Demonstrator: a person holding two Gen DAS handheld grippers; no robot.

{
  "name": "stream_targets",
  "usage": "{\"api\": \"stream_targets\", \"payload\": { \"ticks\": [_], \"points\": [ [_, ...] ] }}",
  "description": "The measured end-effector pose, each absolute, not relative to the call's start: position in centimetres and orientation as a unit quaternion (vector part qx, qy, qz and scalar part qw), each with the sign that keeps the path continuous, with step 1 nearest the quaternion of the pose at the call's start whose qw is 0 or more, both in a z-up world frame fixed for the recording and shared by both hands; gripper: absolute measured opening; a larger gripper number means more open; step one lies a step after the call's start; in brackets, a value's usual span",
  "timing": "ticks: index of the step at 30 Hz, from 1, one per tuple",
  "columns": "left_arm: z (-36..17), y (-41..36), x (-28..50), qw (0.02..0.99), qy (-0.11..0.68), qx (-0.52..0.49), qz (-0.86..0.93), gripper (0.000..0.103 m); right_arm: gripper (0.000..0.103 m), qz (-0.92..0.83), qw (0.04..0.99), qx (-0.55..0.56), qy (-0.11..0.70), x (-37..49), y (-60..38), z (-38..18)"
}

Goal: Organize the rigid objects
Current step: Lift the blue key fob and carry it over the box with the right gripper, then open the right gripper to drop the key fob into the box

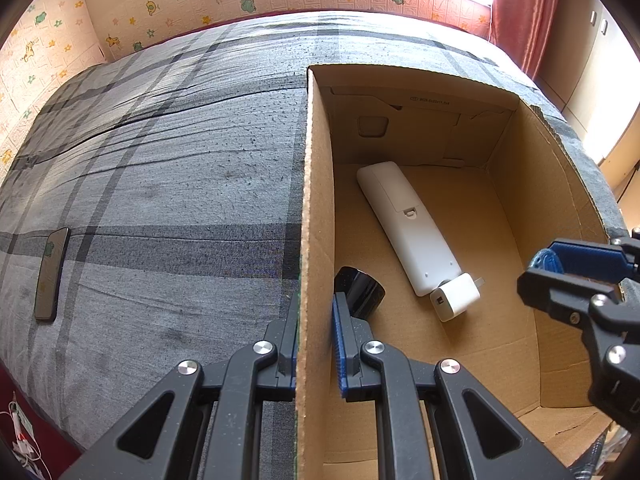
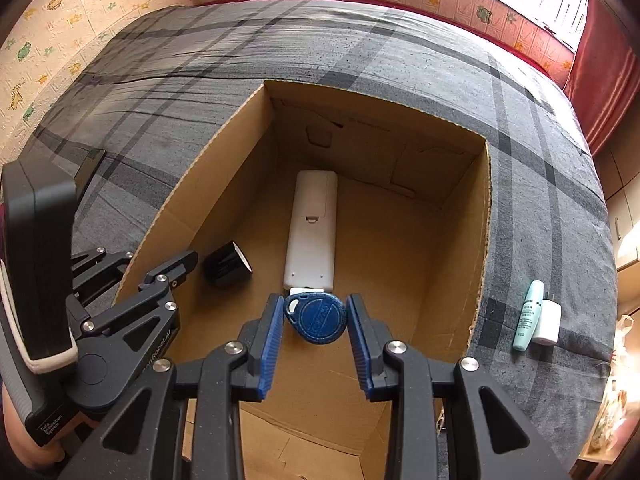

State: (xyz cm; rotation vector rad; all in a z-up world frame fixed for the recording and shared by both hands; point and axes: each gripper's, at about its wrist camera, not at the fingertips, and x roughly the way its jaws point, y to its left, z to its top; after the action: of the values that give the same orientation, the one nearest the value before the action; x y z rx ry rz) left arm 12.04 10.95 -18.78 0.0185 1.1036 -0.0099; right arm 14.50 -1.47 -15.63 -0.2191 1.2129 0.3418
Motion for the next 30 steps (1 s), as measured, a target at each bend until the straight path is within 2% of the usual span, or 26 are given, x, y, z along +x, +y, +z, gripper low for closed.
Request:
{"api": "stream_targets", "payload": {
  "ticks": [13, 27, 28, 30],
  "points": [
    [-18.8, 10.9, 12.1, 0.851, 0.525, 0.010, -0.004, 0.014, 0.034, 0.156, 0.773, -0.122, 0.603, 14.2, -0.7, -20.0],
    [-18.8, 10.8, 12.1, 0.851, 0.525, 0.011, -0.004, 0.014, 0.035, 0.153, 0.769, -0.114, 0.610, 14.7, -0.7, -20.8],
    [-18.8, 10.8, 12.1, 0.851, 0.525, 0.011, -0.004, 0.014, 0.036, 0.154, 0.770, -0.112, 0.609, 14.7, -0.8, -20.6],
    [-18.8, 10.8, 12.1, 0.851, 0.525, 0.010, -0.004, 0.014, 0.044, 0.153, 0.772, -0.110, 0.607, 14.5, -0.9, -20.4]
  ]
}}
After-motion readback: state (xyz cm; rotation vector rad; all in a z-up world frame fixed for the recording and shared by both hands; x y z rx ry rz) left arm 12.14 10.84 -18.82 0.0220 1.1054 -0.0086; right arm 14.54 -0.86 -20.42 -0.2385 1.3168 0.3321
